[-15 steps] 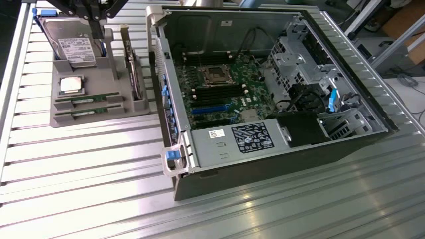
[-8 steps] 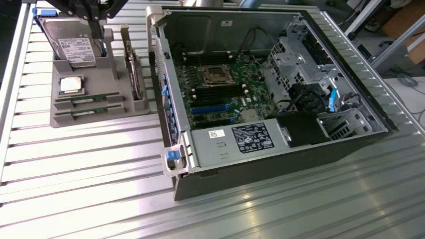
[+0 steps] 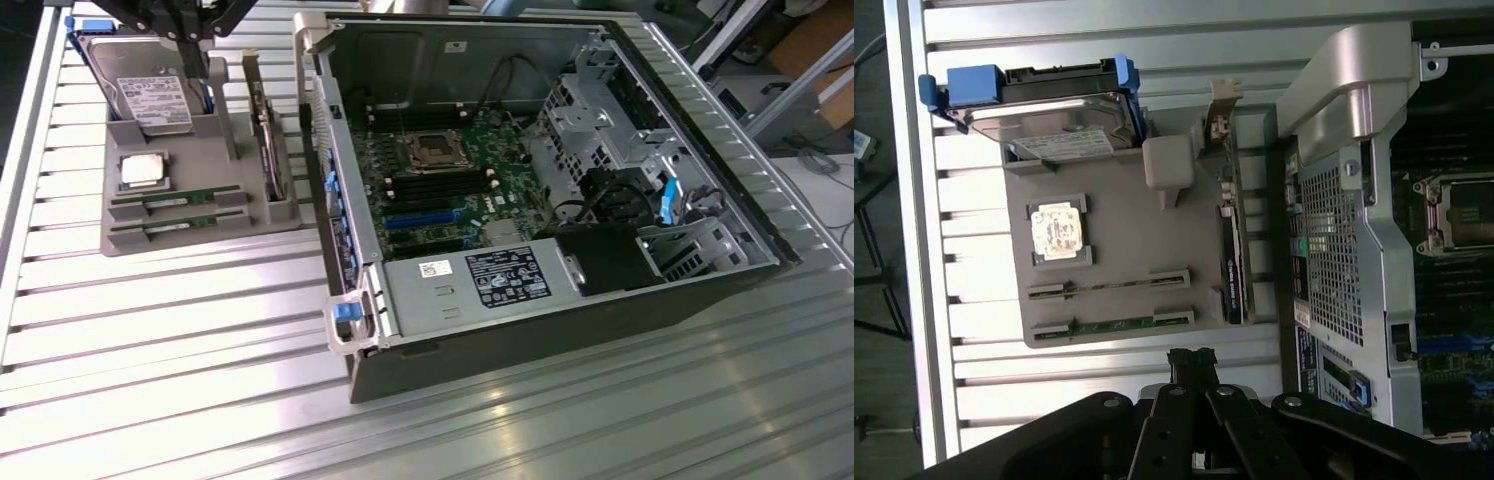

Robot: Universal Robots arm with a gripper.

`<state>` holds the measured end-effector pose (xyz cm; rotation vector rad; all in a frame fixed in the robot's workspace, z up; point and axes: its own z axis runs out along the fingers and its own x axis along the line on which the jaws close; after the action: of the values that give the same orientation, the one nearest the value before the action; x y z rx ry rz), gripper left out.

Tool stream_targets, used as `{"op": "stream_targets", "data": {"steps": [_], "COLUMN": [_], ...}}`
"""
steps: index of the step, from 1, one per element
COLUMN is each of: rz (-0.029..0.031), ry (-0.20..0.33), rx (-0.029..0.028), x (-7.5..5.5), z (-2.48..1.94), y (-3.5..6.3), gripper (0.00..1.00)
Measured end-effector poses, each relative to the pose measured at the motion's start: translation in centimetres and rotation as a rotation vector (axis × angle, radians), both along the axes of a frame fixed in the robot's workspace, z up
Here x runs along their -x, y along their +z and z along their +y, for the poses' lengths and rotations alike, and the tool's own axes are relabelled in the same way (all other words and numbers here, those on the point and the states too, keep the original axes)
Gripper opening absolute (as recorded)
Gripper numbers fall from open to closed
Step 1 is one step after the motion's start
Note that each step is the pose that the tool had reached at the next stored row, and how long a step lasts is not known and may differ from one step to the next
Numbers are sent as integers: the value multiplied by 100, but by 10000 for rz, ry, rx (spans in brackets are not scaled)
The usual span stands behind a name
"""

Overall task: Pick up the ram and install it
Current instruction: 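Pick up the ram and move it above insertion slot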

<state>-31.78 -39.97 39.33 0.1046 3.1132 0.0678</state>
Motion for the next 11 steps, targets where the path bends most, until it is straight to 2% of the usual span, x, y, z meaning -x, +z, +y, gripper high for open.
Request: {"op": "stream_targets", "data": {"steps": [7,11], "rz": [0,0], "ry": [753,990], "rx": [0,0], "x": [0,0], "z": [0,0], "y": [0,0], "gripper": [11,11]}}
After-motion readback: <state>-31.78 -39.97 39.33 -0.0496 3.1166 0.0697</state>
